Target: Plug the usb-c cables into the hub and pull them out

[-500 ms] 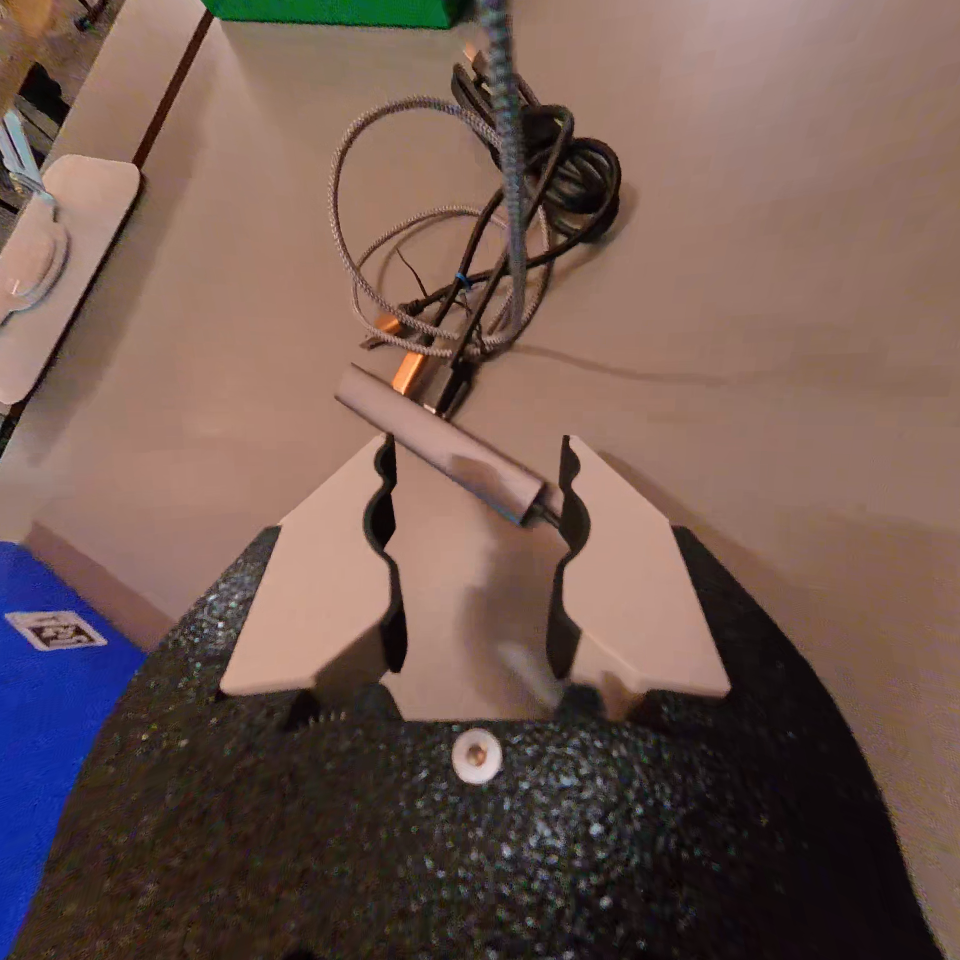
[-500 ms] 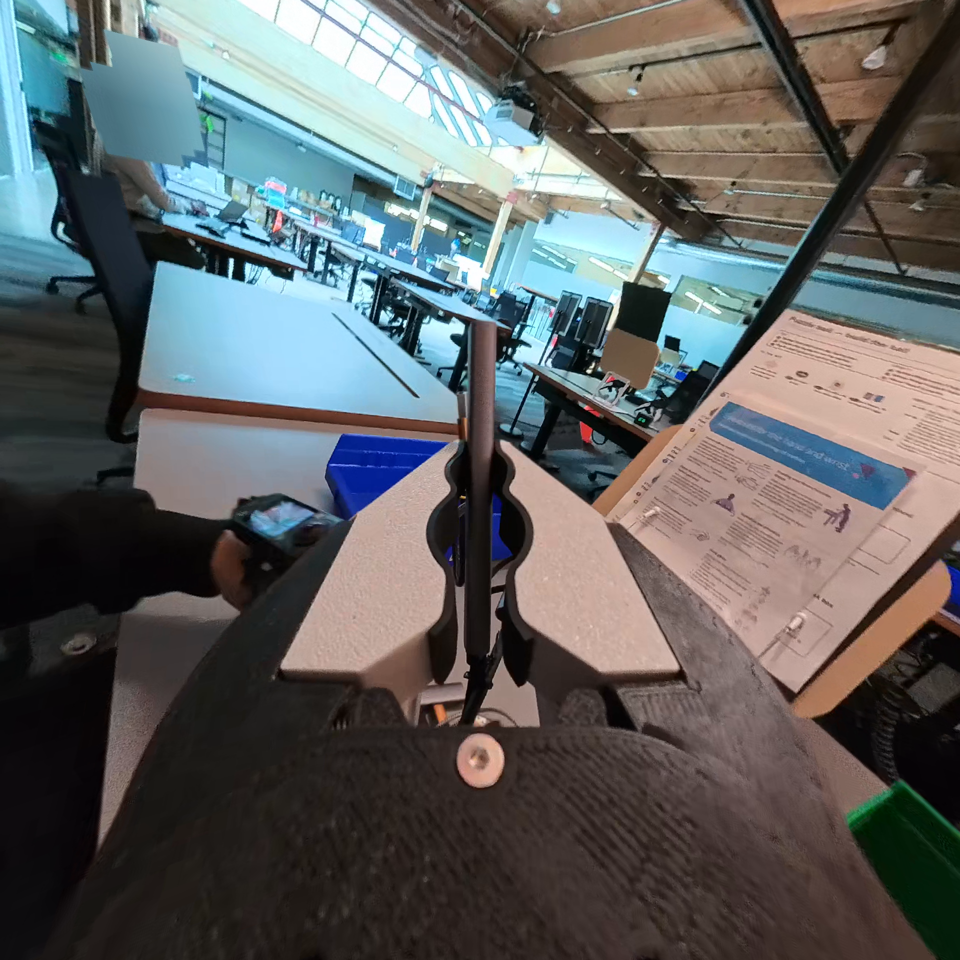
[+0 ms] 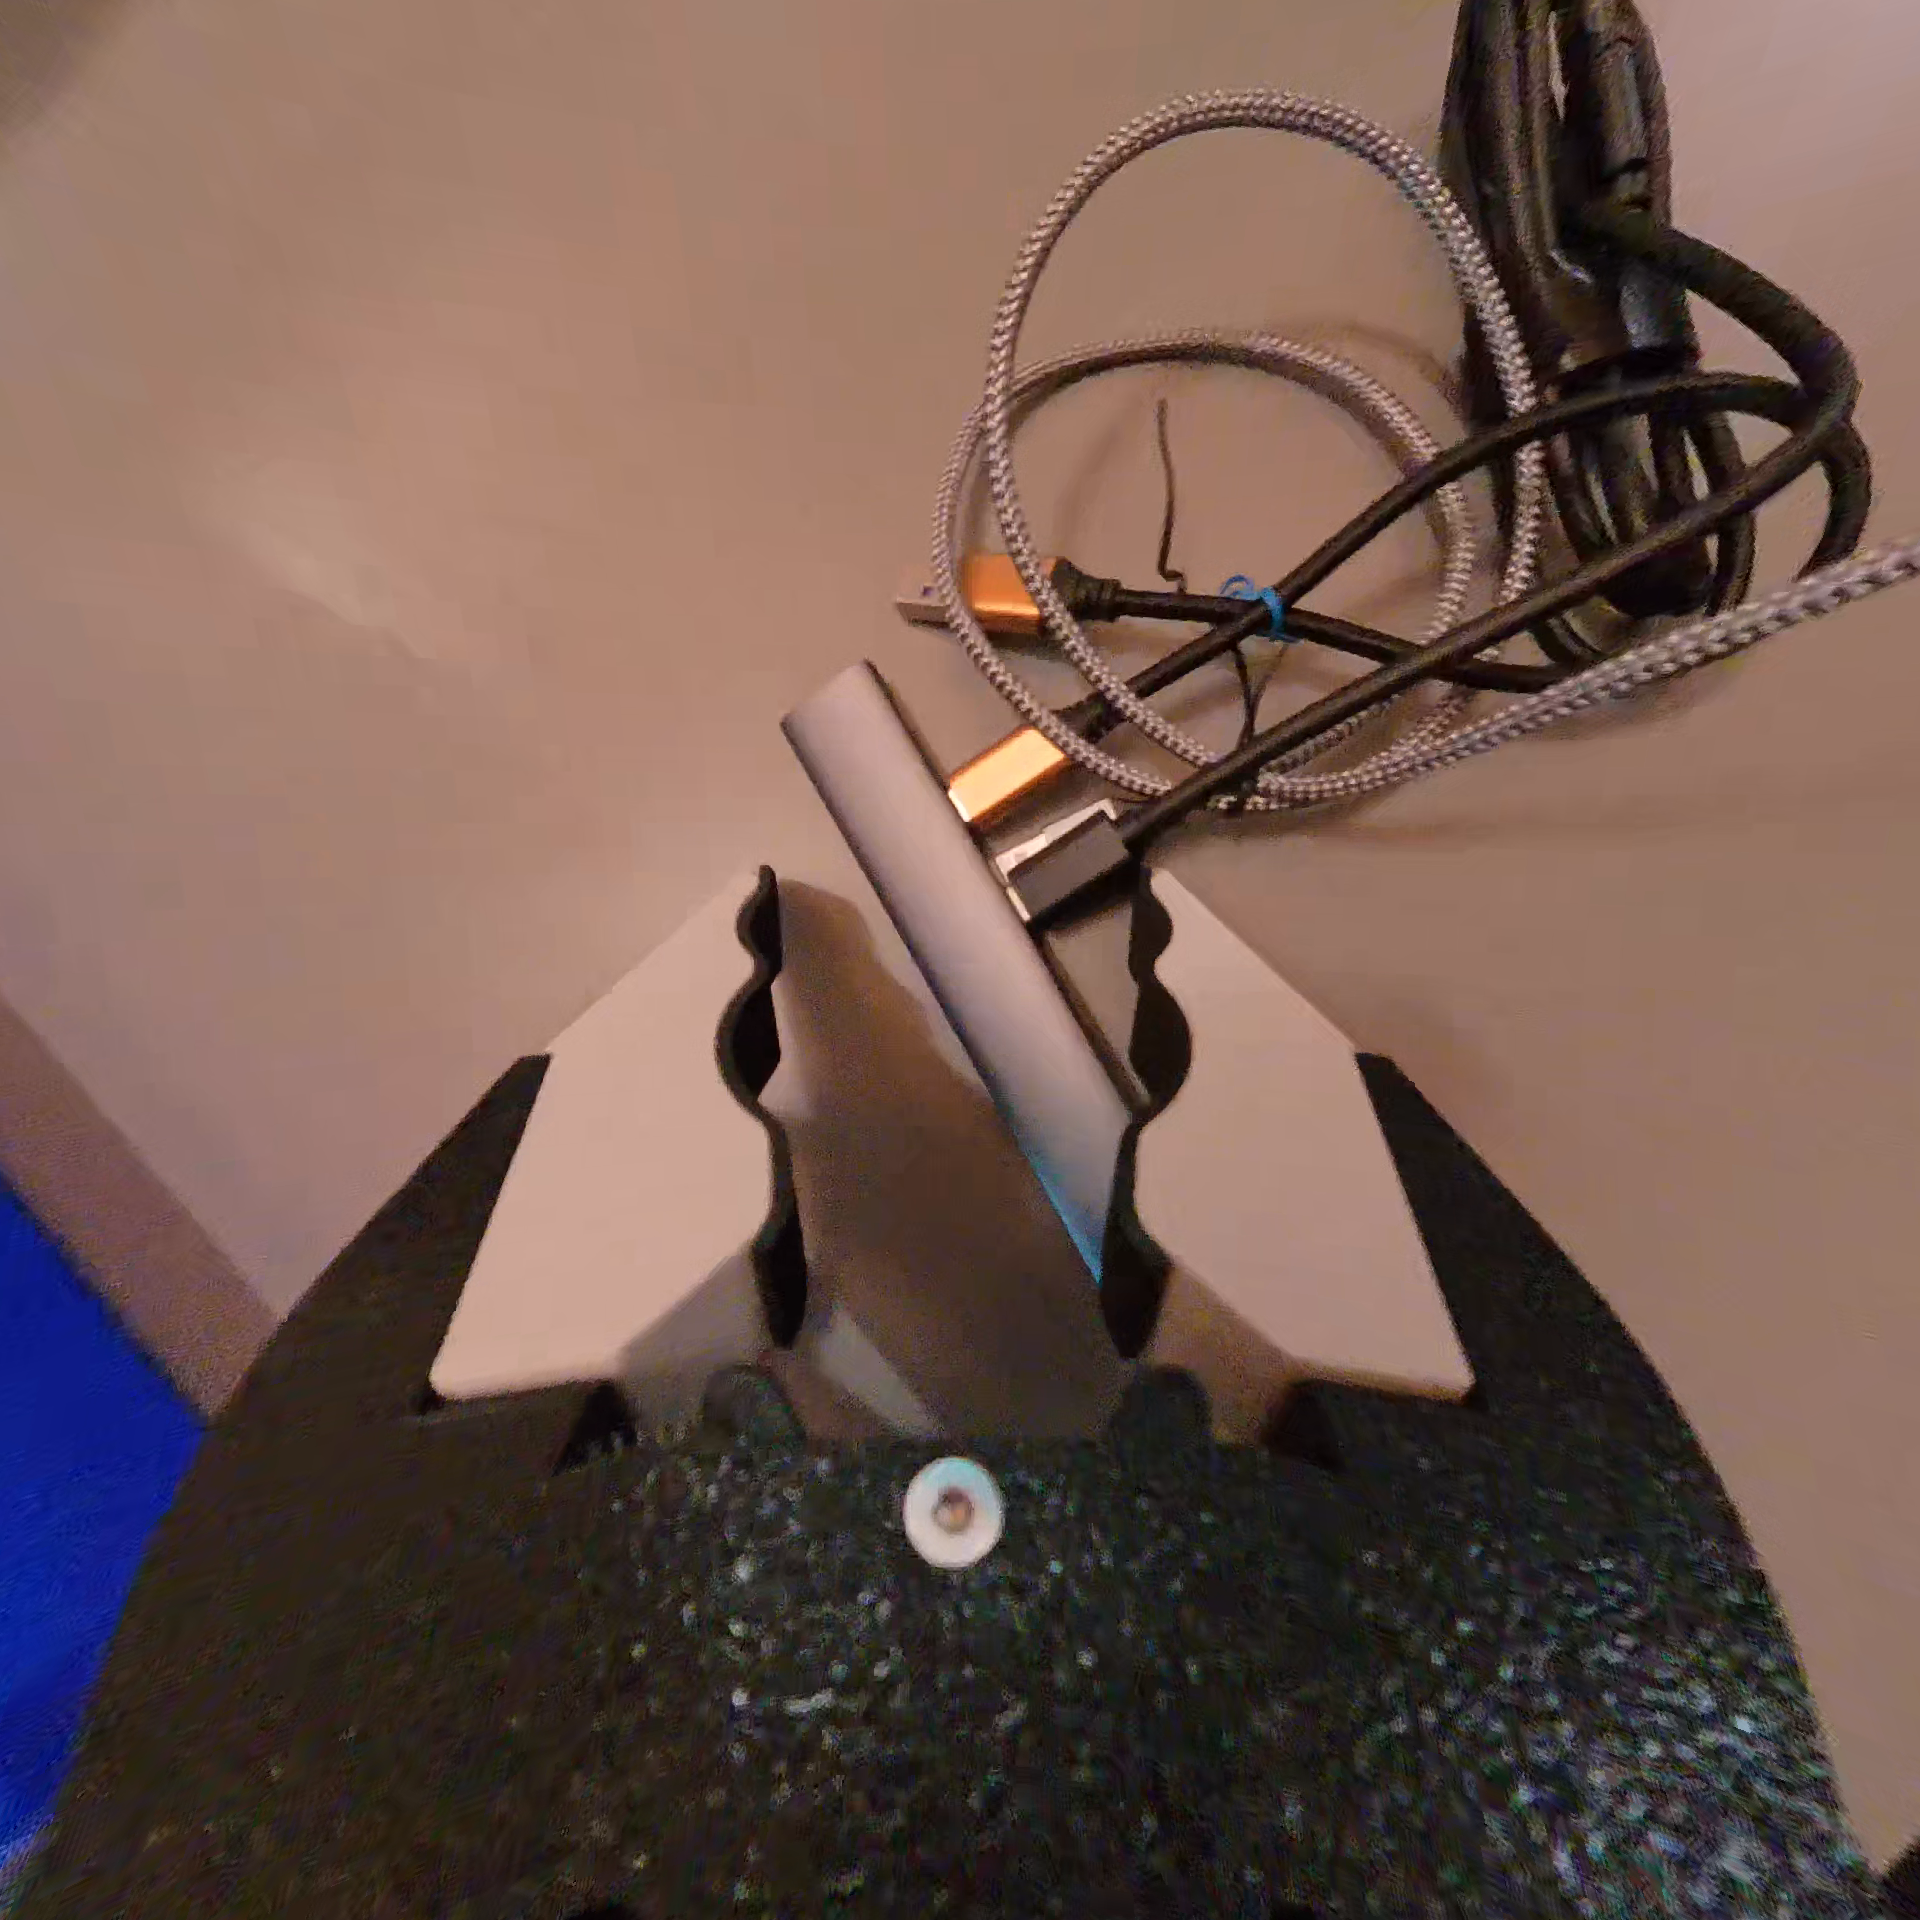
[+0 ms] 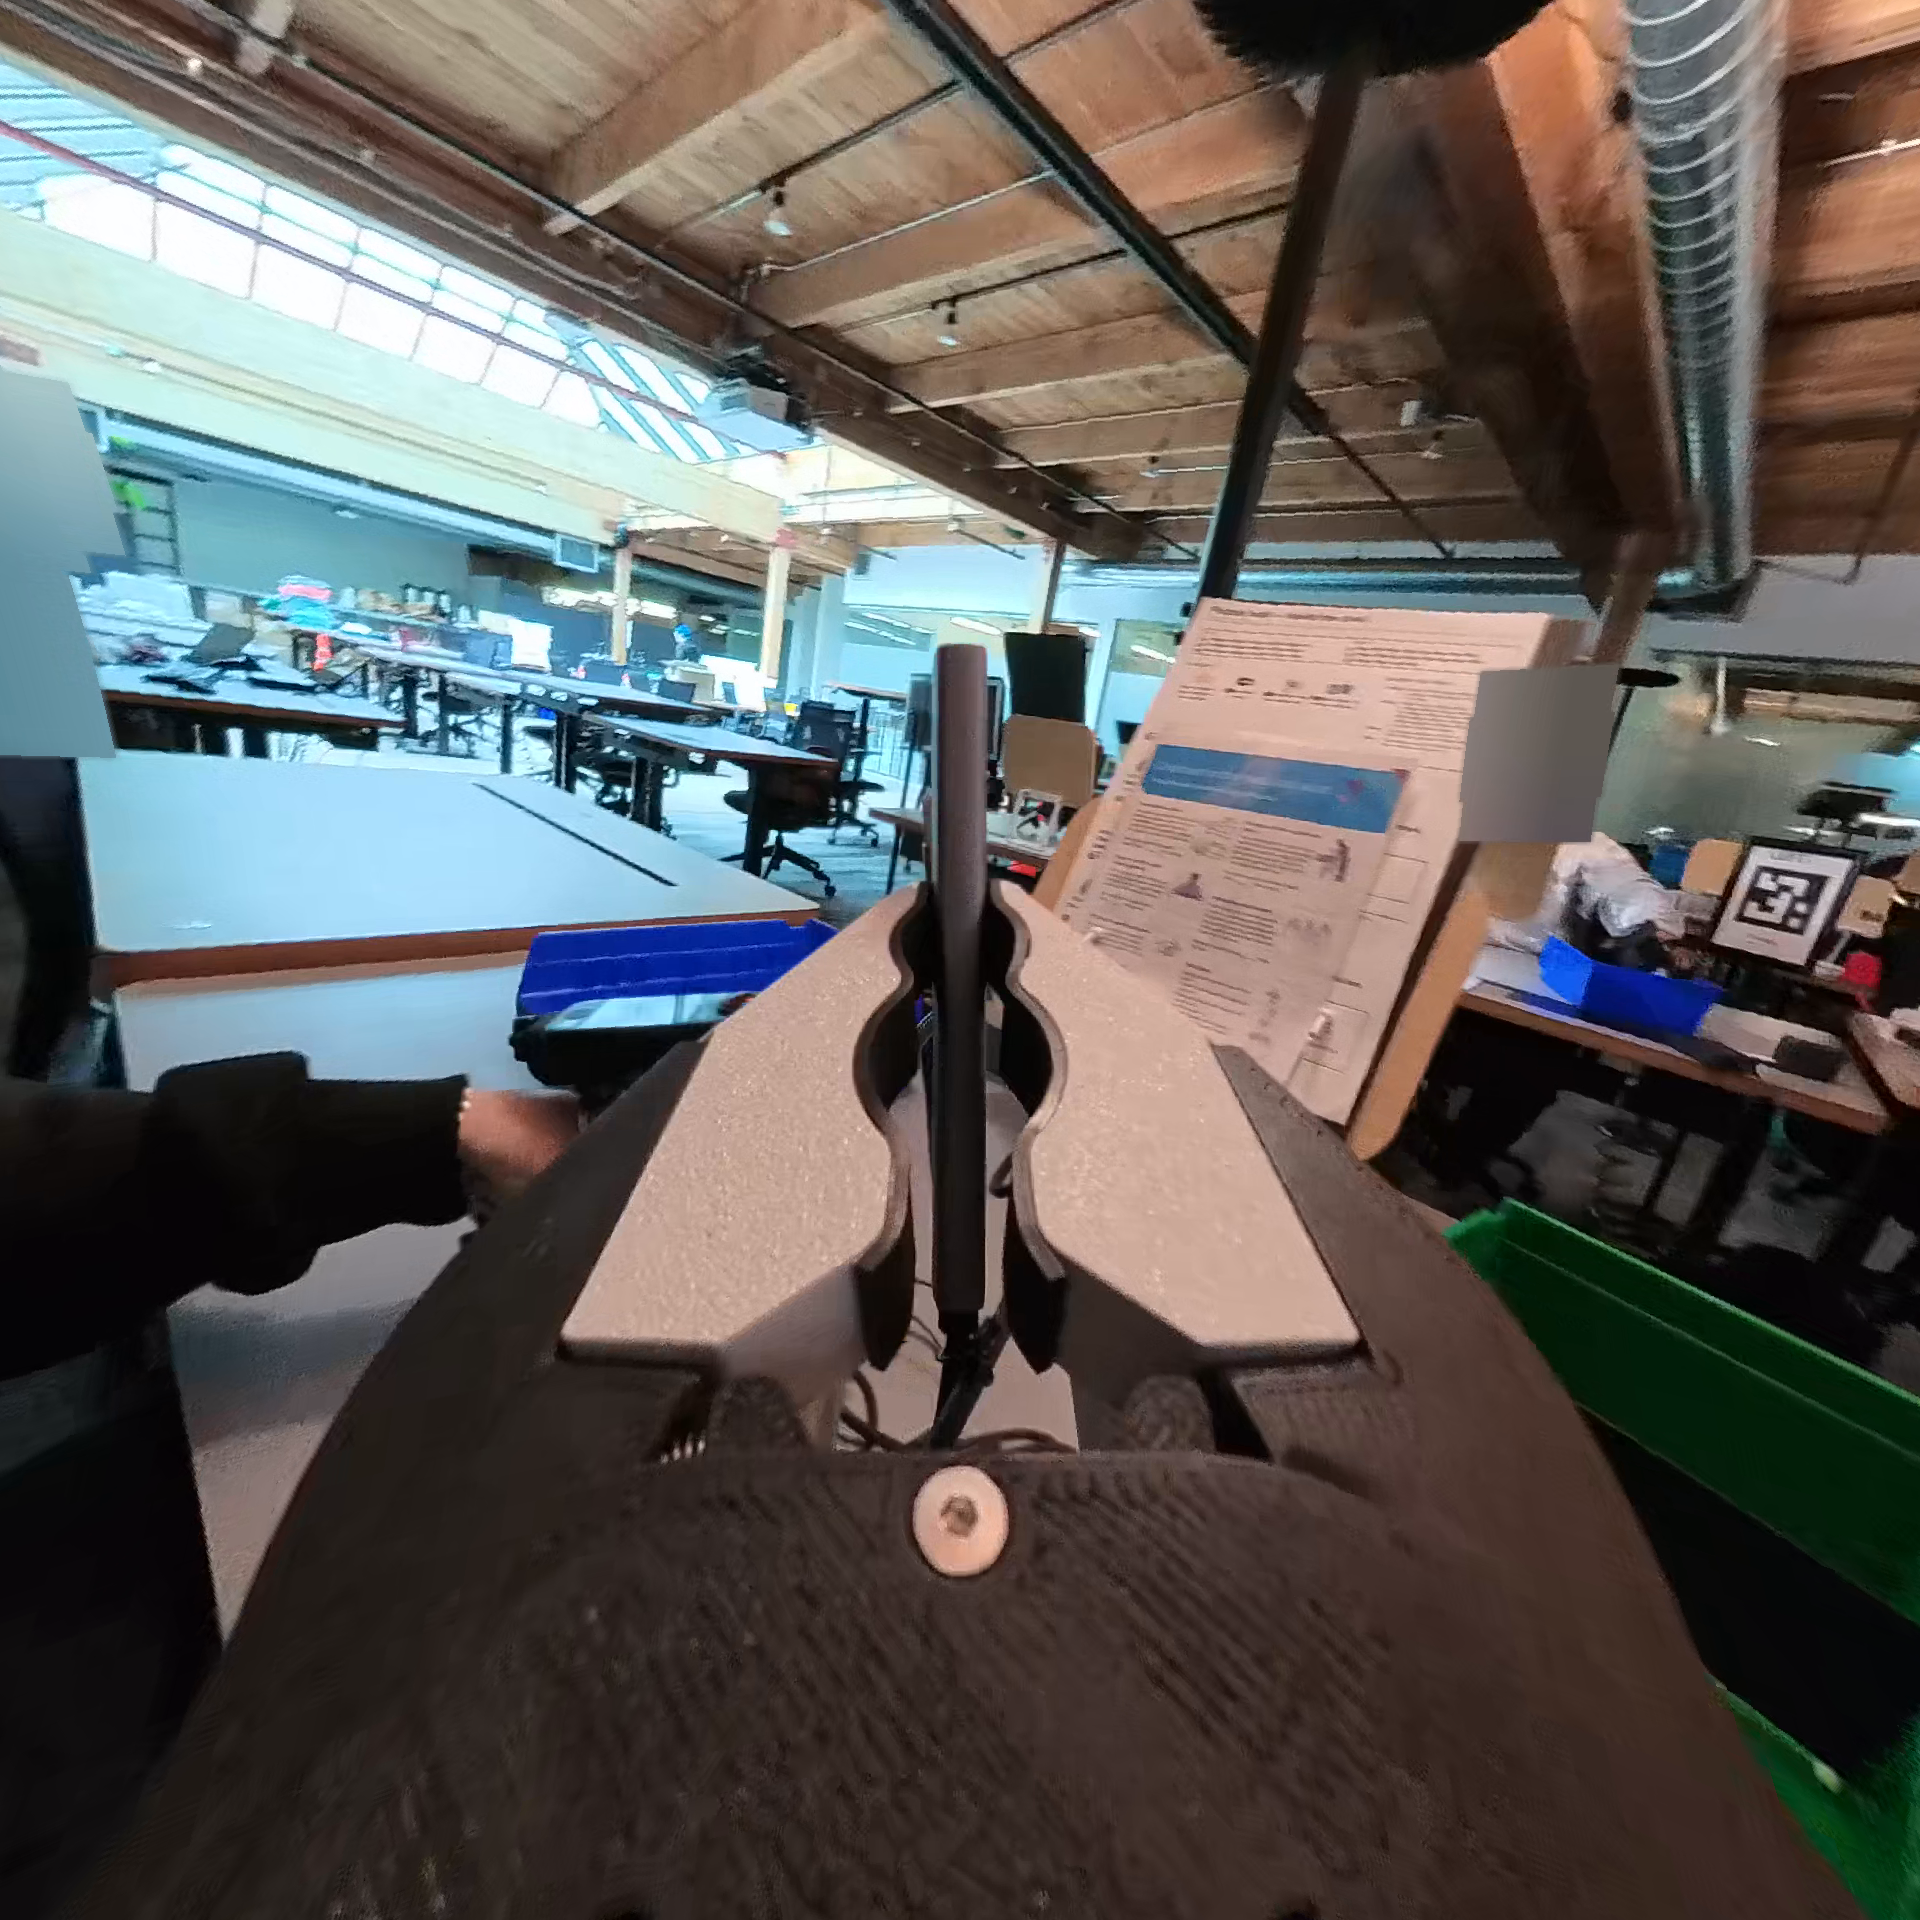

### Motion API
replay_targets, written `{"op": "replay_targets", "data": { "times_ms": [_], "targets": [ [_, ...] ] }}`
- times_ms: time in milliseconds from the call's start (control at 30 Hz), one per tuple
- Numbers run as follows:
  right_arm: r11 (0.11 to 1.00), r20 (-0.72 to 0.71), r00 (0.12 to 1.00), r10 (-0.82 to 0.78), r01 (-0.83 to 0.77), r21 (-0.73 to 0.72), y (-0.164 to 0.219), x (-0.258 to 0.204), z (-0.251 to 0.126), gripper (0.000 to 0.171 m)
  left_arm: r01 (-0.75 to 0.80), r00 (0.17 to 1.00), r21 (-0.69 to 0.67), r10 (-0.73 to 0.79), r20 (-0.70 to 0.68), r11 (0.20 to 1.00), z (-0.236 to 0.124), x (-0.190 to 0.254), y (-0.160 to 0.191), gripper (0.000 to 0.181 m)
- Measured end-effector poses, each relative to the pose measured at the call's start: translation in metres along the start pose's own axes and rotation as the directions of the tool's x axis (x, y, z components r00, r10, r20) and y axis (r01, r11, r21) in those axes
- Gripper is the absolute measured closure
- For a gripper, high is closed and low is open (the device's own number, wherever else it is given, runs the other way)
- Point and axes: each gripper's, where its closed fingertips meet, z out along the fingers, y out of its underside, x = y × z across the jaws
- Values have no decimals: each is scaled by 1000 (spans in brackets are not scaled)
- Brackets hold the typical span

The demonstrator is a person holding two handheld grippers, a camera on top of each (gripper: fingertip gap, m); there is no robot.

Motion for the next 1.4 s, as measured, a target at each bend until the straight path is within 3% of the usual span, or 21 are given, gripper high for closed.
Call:
{"op": "replay_targets", "data": {
  "times_ms": [67, 233, 367, 567, 633, 767, 900, 967, 1033, 1100, 1133, 1200, 1267, 1400],
  "targets": [
    [999, -21, 999, 28, -28, 20, -1, 11, -9, 164, 86, 996, -9, -86, -23, 996, -2, 0, 6, 116],
    [997, -17, 998, 61, -60, 47, -3, 16, -16, 164, 119, 992, -44, -118, 35, 992, -9, 4, 13, 120],
    [996, 15, 998, 60, -61, 64, -8, 7, -11, 164, 76, 997, -60, -76, 17, 995, -10, 20, 10, 153],
    [997, 36, 999, 37, -39, 64, -15, -4, -11, 164, -32, 999, 47, 31, 30, 998, -6, 19, 4, 157],
    [999, 17, 999, 28, -28, 40, -12, -2, -12, 164, -99, 985, 96, 84, 150, 990, -10, 8, 3, 158],
    [998, 69, 996, 64, -66, 24, -11, -6, -17, 164, -331, 816, 157, 198, 543, 930, -74, -12, -29, 158],
    [995, 150, 983, 101, -97, -35, 5, -8, -25, 164, -419, 669, 320, 51, 742, 850, -180, -36, -74, 159],
    [989, 123, 983, 133, -123, -87, 21, 6, -31, 164, -399, 638, 439, -100, 763, 805, -238, -59, -82, 159],
    [976, 49, 983, 178, -170, -134, 39, 28, -38, 163, -334, 645, 596, -284, 709, 730, -293, -89, -78, 159],
    [963, -1, 973, 232, -230, -138, 51, 46, -45, 163, -209, 699, 769, -457, 550, 605, -333, -119, -66, 160],
    [957, -26, 967, 254, -255, -136, 56, 53, -46, 163, -136, 732, 845, -522, 438, 518, -348, -130, -60, 160],
    [949, -78, 965, 250, -260, -176, 72, 63, -45, 164, 58, 783, 962, -610, 121, 266, -376, -143, -49, 160],
    [942, -85, 969, 231, -244, -229, 86, 63, -42, 163, 206, 785, 977, -607, -127, 63, -393, -151, -37, 160],
    [927, -227, 957, 183, -244, -284, 107, 85, -43, 163, 275, 738, 955, -613, -282, -108, -407, -171, -7, 160]
  ]
}}
